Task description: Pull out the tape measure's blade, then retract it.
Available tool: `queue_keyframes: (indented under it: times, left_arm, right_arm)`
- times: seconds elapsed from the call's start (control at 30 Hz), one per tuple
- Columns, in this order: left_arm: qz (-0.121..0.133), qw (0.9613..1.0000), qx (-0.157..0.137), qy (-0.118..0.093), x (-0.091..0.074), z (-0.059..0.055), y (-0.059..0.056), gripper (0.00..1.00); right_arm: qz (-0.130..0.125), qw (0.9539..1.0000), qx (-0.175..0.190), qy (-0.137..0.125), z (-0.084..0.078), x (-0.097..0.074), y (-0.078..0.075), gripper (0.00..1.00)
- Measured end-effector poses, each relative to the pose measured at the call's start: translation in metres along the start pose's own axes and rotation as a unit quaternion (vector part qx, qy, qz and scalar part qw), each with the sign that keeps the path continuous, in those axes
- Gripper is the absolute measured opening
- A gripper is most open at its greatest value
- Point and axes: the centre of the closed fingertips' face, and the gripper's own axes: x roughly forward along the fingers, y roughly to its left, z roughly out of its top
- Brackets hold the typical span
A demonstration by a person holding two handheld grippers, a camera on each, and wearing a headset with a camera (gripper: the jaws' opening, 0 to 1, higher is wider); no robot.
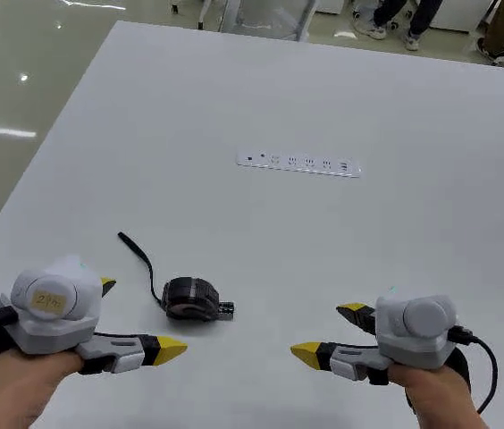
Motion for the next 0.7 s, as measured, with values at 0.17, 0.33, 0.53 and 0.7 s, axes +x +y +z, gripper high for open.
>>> queue_keyframes:
  times: [0.17, 0.33, 0.53, 0.7]
  left_arm:
    - [-0.002, 0.9999, 0.012, 0.003, 0.005, 0.007, 0.008, 0.88]
    - [-0.002, 0.9999, 0.013, 0.007, 0.014, 0.009, 0.019, 0.88]
    - [-0.006, 0.9997, 0.017, 0.015, 0.025, 0.009, 0.026, 0.88]
    - [-0.015, 0.9992, 0.025, 0.026, 0.036, 0.007, 0.027, 0.88]
  right_arm:
    - [0.004, 0.9999, -0.009, 0.001, 0.007, 0.007, -0.004, 0.65]
    - [0.008, 0.9998, -0.018, 0.006, 0.009, 0.019, -0.007, 0.64]
    - [0.014, 0.9997, -0.017, 0.007, 0.012, 0.031, -0.012, 0.64]
    - [0.029, 0.9991, -0.027, 0.019, 0.011, 0.045, -0.009, 0.63]
